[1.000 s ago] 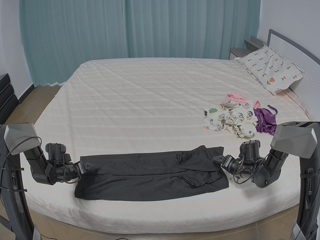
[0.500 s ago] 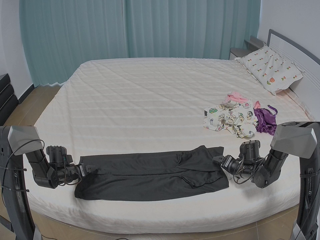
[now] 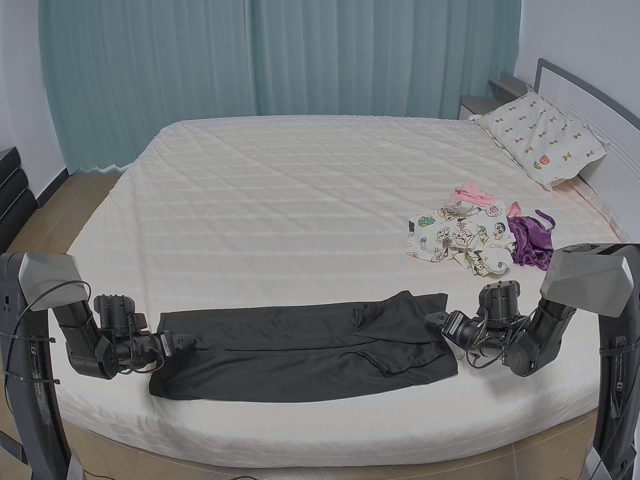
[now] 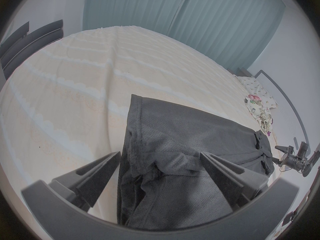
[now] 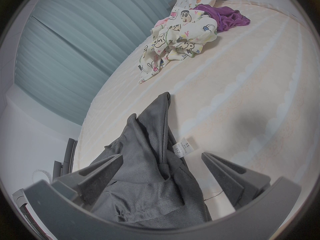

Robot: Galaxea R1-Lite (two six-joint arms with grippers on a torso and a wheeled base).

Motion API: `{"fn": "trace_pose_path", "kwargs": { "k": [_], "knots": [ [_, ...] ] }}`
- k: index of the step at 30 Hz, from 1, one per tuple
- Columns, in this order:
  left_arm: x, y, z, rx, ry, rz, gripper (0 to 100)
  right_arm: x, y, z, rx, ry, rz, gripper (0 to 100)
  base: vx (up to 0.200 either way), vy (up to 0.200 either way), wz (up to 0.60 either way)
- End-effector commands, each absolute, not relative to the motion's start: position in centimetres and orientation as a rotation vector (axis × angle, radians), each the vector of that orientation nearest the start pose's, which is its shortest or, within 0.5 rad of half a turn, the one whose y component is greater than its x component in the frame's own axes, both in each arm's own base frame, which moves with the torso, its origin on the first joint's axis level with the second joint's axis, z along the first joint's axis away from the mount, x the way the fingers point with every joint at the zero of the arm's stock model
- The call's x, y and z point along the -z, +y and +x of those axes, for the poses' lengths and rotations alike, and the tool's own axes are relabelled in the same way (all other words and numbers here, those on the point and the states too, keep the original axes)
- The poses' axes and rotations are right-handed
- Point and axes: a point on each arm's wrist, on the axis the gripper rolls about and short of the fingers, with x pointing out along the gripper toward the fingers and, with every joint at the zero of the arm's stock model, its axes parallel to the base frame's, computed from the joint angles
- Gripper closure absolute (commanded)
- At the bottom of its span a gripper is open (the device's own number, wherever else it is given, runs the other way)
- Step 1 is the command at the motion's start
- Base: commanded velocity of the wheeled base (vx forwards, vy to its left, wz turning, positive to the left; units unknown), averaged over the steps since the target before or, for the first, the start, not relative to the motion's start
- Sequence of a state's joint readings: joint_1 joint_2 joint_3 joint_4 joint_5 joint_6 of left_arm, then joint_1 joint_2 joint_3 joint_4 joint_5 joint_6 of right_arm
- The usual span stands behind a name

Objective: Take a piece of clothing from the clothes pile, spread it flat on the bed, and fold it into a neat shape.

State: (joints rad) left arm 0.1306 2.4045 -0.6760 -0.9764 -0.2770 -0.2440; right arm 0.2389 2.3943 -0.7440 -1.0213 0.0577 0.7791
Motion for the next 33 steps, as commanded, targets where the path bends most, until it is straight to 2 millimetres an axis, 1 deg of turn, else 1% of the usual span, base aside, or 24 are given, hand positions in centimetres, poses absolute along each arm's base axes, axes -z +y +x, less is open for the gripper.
{"fn": "trace_pose_path", "kwargs": {
  "k": [1,3,4,21,27,33],
  "knots": [
    [5.3,3.9,34.2,0.049,0.754,-0.386,0,3.7,8.8,35.4,-0.027,0.707,0.69,0,0.0,0.0,0.0],
    [5.3,3.9,34.2,0.049,0.754,-0.386,0,3.7,8.8,35.4,-0.027,0.707,0.69,0,0.0,0.0,0.0],
    [5.3,3.9,34.2,0.049,0.754,-0.386,100,3.7,8.8,35.4,-0.027,0.707,0.69,0,0.0,0.0,0.0],
    [5.1,3.8,34.1,0.047,0.753,-0.392,100,3.7,8.7,35.2,-0.024,0.709,0.692,0,0.0,0.0,0.0],
    [4.1,4.0,33.4,0.041,0.741,-0.398,100,3.6,8.6,35.3,-0.024,0.708,0.694,0,0.0,0.0,0.0],
    [3.2,5.3,33.0,0.002,0.721,-0.42,100,3.6,8.6,35.2,-0.022,0.707,0.696,0,0.0,0.0,0.0]
  ]
}}
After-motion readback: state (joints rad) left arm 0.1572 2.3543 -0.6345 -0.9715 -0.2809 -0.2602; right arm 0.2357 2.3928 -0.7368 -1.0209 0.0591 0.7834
